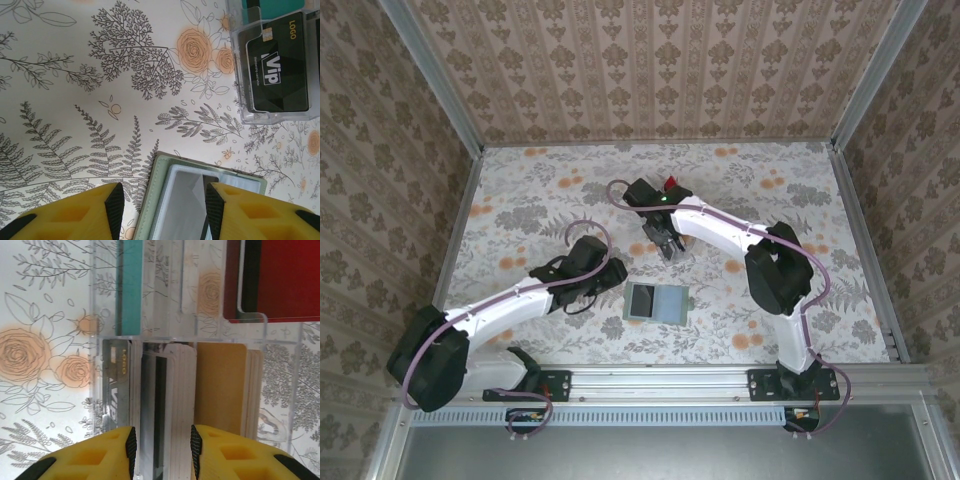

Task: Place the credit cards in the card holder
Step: Pick up the credit card from the storage box.

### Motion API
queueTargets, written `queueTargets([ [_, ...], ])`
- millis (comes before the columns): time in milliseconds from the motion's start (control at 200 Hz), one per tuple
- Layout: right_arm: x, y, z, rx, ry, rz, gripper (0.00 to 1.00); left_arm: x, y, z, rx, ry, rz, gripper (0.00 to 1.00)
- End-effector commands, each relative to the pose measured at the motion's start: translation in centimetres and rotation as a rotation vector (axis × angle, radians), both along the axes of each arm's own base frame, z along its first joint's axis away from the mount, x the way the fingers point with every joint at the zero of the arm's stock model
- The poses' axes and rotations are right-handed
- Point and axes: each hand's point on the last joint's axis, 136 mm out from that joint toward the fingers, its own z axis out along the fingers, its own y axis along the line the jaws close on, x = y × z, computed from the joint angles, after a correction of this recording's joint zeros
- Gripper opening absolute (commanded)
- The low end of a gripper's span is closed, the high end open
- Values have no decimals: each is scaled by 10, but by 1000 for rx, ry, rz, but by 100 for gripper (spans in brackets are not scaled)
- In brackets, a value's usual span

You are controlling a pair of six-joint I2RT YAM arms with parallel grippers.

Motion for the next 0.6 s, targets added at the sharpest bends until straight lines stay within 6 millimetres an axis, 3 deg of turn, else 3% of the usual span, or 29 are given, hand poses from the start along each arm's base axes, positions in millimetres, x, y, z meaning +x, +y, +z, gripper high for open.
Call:
queueTargets([
  [0,3,-7,-3,-84,-17,-20,37,0,7,1,11,-9,18,50],
  [365,6,-11,-17,-219,-60,-5,36,1,8,1,11,-6,21,51],
  [595,14,-19,-5,-304,-145,-12,37,0,9,1,7,-5,27,51],
])
